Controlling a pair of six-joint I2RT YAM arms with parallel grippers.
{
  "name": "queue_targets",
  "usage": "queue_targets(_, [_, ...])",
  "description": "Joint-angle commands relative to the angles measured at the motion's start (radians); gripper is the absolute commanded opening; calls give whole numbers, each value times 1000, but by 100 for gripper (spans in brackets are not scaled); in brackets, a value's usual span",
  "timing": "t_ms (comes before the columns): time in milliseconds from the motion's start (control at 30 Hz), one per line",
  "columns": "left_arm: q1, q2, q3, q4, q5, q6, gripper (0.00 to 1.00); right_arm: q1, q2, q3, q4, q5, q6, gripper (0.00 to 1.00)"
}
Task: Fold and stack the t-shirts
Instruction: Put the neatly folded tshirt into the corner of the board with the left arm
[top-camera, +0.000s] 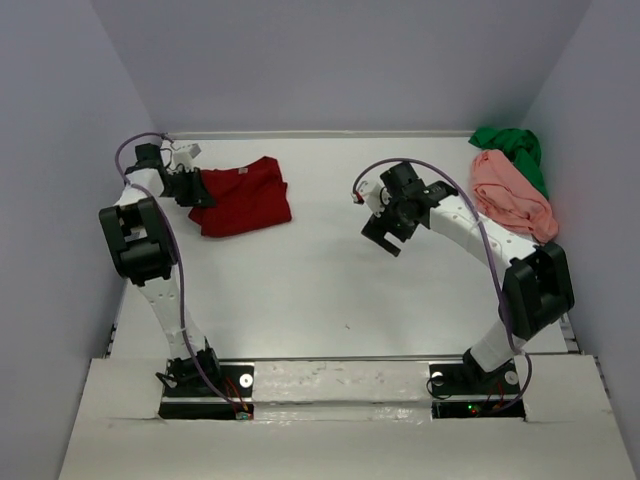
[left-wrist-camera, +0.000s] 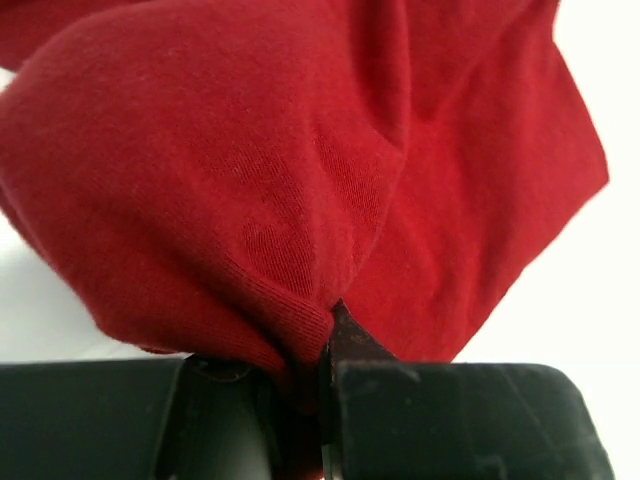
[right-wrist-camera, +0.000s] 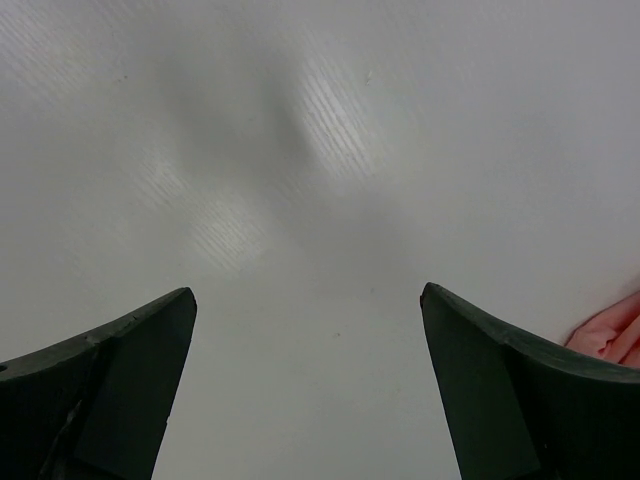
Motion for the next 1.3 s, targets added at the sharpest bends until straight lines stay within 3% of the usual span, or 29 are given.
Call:
queue_targets(0, [98,-8,108,-246,-107,228,0,-7,-80,-31,72,-4,28,100])
queue_targets(167, [183,49,243,-303,-286,340,0,-7,-95,-66,81,-9,37,100])
queue_targets(400, [205,150,415,-278,-510,402,0,-16,-116,-76,86,-9,38,100])
queue_targets(567, [204,200,499,-257,-578,413,0,-25,-129,-91,86,-7,38,100])
queue_targets(967, [202,189,501,-208,-625,422,0,-25,-98,-94,89,-9,35,100])
queue_targets(1033, [201,175,499,-208,-612,416,16,-25,-97,-94,89,-9,34,100])
queue_targets(1067, [202,166,496,-209,-603,417,38,-25,-92,-94,86,-36,32,100])
queue_targets(1267, [190,36,487,-176,-575,399,58,-25,-77,-99,86,-46,25,100])
